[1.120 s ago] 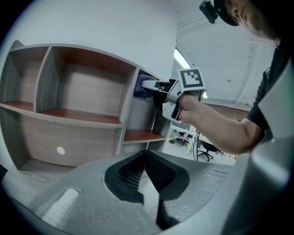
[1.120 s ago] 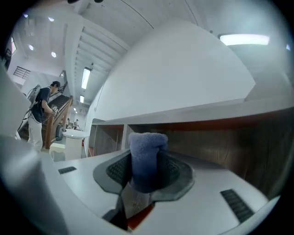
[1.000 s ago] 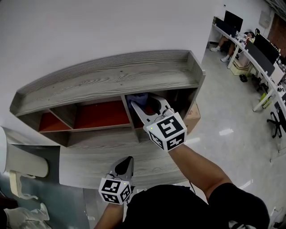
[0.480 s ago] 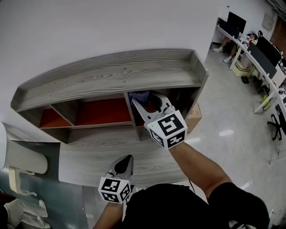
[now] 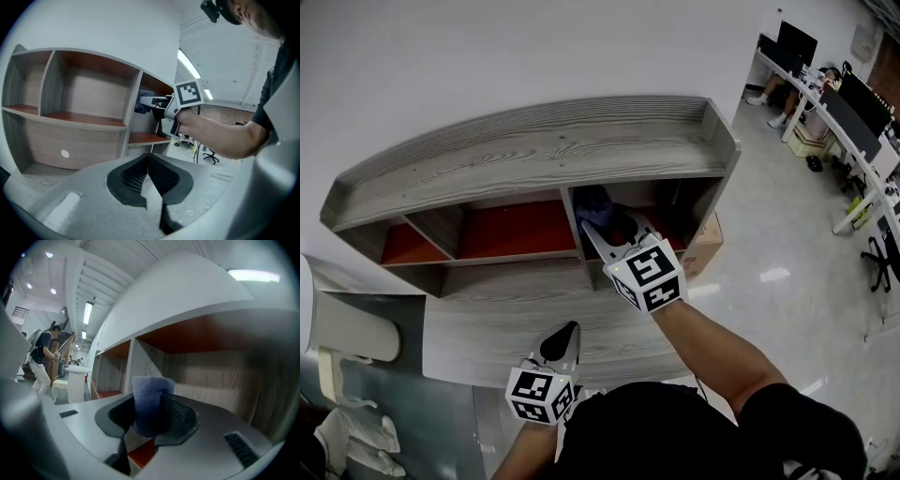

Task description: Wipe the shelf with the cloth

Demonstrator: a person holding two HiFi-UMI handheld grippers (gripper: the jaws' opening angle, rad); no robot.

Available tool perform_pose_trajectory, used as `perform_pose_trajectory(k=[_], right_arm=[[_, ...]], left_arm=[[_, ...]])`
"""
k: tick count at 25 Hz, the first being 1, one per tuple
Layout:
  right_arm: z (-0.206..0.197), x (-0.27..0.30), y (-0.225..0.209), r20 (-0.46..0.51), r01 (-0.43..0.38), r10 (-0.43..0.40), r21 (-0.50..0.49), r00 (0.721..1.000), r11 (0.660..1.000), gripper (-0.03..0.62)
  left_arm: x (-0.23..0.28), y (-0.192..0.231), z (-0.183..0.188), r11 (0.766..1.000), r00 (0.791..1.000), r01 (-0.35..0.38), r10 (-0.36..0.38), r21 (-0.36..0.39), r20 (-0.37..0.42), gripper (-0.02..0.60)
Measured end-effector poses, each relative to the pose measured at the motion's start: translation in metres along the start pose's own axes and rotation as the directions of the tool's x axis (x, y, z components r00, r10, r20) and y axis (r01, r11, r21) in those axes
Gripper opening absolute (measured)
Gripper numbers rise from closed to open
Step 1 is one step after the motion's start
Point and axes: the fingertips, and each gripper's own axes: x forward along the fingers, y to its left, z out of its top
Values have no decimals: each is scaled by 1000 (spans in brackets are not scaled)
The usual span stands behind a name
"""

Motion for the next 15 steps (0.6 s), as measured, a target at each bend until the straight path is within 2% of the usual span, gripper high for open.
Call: perform_pose_trajectory(k=[15], right_arm=[[-83,10,9,-174,8,-9,-10,985,1000,130]], left_arm=[[0,2,0,1000,1000,3,-3,4,-8,11]])
